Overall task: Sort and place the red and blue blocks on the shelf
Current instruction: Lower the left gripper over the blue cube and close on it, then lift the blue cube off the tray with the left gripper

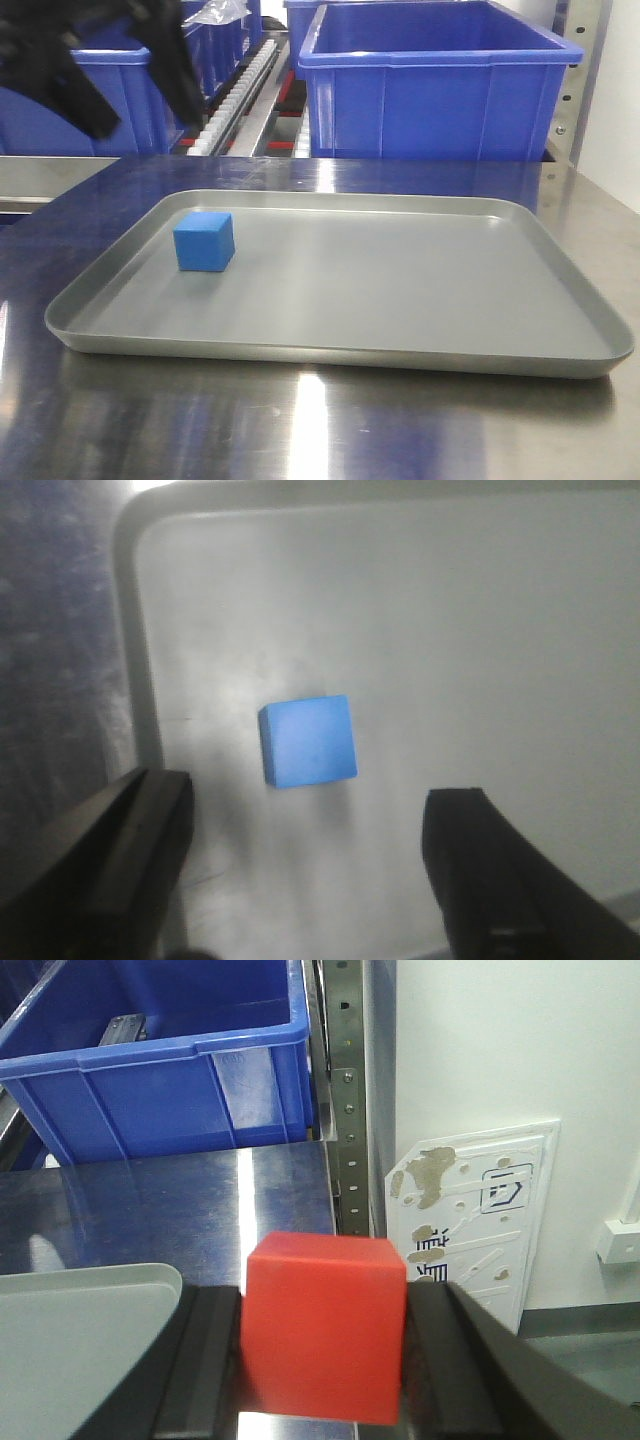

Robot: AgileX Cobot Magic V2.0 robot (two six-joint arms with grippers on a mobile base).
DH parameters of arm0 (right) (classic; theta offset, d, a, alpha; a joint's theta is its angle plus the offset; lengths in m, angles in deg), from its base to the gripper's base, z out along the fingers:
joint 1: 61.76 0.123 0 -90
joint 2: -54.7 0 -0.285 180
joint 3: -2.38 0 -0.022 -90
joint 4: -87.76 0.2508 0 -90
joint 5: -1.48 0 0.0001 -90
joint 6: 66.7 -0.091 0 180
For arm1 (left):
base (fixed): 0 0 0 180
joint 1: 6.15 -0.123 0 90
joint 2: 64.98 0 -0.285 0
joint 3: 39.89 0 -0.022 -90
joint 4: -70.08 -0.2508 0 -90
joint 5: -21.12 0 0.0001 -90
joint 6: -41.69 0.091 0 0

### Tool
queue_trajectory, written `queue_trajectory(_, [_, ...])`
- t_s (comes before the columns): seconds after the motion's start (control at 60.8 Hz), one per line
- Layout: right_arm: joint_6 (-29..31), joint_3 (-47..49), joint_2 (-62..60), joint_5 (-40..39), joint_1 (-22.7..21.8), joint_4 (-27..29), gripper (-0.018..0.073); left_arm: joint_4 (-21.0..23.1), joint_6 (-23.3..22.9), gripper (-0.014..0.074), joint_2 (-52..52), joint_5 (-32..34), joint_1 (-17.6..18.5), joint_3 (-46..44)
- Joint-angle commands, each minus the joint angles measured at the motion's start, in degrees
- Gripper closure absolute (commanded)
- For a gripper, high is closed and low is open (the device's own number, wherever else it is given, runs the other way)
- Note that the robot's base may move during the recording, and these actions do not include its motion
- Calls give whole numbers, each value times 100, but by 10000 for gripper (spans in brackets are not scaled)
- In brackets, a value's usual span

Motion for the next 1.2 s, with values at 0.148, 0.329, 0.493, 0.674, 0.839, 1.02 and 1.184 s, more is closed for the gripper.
queue_trajectory(0.148, [34, 160, 23, -566, -32, -85, 502, -378, -386, 63, 371, 258, 312, -267])
queue_trajectory(0.329, [34, 160, 23, -566, -32, -85, 502, -405, -519, 63, 623, 574, 423, -267])
queue_trajectory(0.493, [34, 160, 23, -566, -32, -85, 502, -405, -531, 63, 791, 658, 437, -267])
queue_trajectory(0.674, [34, 160, 23, -566, -32, -85, 502, -405, -542, 63, 901, 715, 437, -267])
queue_trajectory(0.839, [34, 160, 23, -566, -32, -85, 502, -405, -650, 63, 985, 764, 437, -267])
queue_trajectory(1.02, [34, 155, 23, -567, -32, -85, 502, -405, -656, 63, 1037, 763, 437, -267])
queue_trajectory(1.184, [34, 155, 23, -567, -32, -85, 502, -248, -656, 143, 1037, 763, 437, -267])
